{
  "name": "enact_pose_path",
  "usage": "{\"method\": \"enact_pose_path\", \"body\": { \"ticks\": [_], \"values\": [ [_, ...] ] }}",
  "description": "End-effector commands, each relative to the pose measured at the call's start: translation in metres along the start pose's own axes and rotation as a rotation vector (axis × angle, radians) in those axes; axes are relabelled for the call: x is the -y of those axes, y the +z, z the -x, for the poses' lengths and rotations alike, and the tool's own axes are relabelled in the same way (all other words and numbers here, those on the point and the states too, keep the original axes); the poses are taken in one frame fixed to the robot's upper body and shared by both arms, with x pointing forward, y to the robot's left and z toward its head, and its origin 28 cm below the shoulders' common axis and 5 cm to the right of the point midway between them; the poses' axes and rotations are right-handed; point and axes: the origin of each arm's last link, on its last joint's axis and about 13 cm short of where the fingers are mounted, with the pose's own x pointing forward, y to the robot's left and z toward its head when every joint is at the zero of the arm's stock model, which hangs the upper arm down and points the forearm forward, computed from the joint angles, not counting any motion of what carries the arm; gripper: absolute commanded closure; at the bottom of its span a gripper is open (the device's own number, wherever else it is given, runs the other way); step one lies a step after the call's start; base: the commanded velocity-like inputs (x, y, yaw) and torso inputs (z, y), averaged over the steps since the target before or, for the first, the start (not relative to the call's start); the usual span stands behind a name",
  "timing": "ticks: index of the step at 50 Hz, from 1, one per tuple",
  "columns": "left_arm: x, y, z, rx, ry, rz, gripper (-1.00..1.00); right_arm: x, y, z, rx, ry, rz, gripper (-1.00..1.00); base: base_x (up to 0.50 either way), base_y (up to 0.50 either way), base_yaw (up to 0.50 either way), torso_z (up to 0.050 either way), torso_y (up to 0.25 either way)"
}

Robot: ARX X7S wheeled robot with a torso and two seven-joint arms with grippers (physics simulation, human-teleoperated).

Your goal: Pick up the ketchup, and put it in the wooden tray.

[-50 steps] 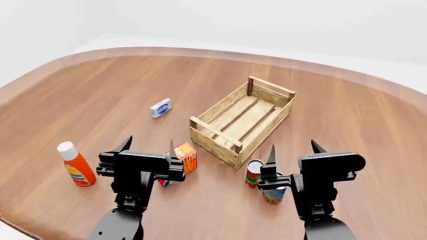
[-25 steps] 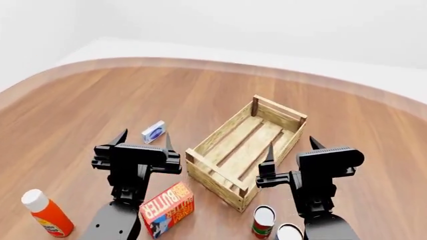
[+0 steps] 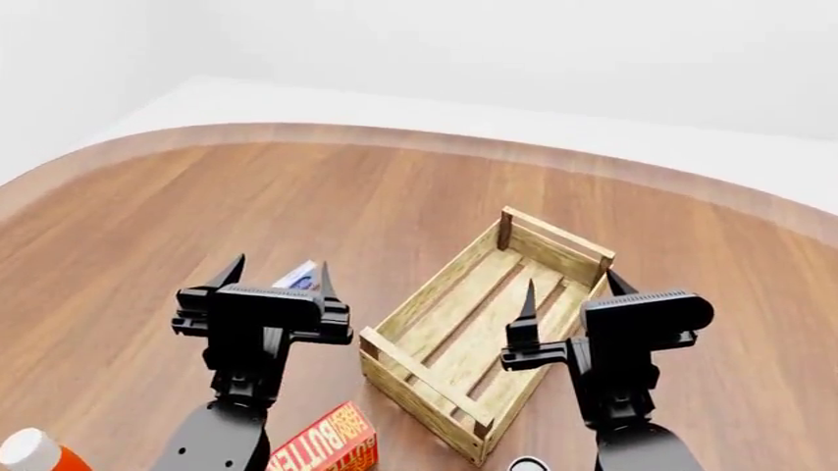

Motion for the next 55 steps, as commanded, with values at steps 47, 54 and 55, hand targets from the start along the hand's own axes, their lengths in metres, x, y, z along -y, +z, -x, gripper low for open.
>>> {"method": "enact_pose_path", "body": {
  "ticks": [47,54,55],
  "values": [
    [-0.092,0.023,0.182,-0.063,0.516,-0.064,-1.00,-0.016,0.008,0.023,0.047,0.077,0.024,-1.00,0.00,0.00,0.00,0.000,0.000],
    [-0.094,0.012,0.184,-0.099,0.537,-0.046,-1.00,-0.017,0.007,0.021,0.043,0.076,0.031,-1.00,0.00,0.00,0.00,0.000,0.000],
    [-0.094,0.011,0.184,-0.104,0.538,-0.044,-1.00,-0.017,0.007,0.021,0.042,0.076,0.031,-1.00,0.00,0.00,0.00,0.000,0.000]
  ]
}}
